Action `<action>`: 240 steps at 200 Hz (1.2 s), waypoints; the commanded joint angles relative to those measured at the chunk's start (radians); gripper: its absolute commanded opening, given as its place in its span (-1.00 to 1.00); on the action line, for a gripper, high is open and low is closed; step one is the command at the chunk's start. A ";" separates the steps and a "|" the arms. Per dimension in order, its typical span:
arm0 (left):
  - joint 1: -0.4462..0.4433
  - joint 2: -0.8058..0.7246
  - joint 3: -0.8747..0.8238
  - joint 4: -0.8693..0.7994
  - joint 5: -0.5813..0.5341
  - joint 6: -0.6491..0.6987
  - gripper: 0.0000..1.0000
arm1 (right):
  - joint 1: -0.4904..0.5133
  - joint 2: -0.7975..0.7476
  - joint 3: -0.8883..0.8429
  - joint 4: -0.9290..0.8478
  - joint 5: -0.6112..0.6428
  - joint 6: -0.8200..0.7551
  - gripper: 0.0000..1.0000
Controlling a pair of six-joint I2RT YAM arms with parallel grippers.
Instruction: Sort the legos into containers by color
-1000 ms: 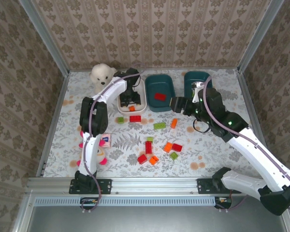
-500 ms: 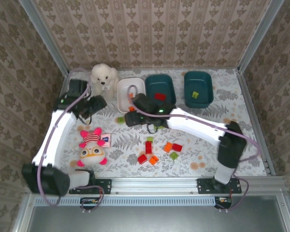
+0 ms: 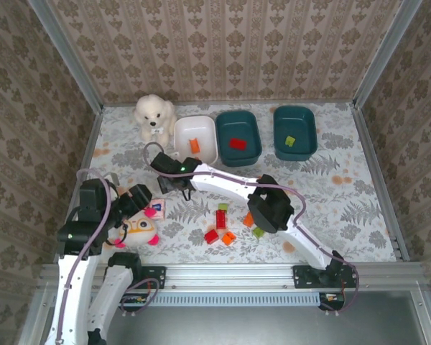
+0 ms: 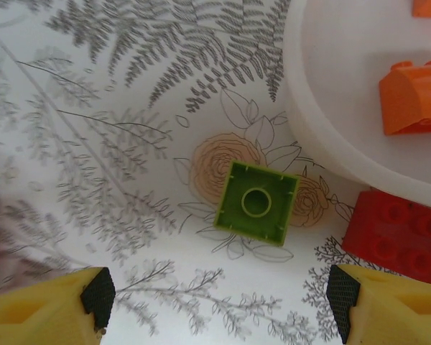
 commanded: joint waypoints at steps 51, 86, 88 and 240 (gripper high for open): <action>0.006 -0.015 0.064 -0.126 0.026 0.076 0.64 | -0.013 0.142 0.149 -0.070 0.056 0.060 0.53; 0.006 -0.015 0.082 -0.137 0.029 0.088 0.64 | -0.032 0.183 0.188 -0.086 0.066 0.084 0.44; 0.006 -0.015 0.082 -0.137 0.029 0.088 0.64 | -0.033 0.185 0.189 -0.085 0.067 0.085 0.43; 0.006 -0.036 0.048 -0.122 0.041 0.072 0.62 | -0.019 0.075 0.140 -0.034 -0.015 0.117 -0.53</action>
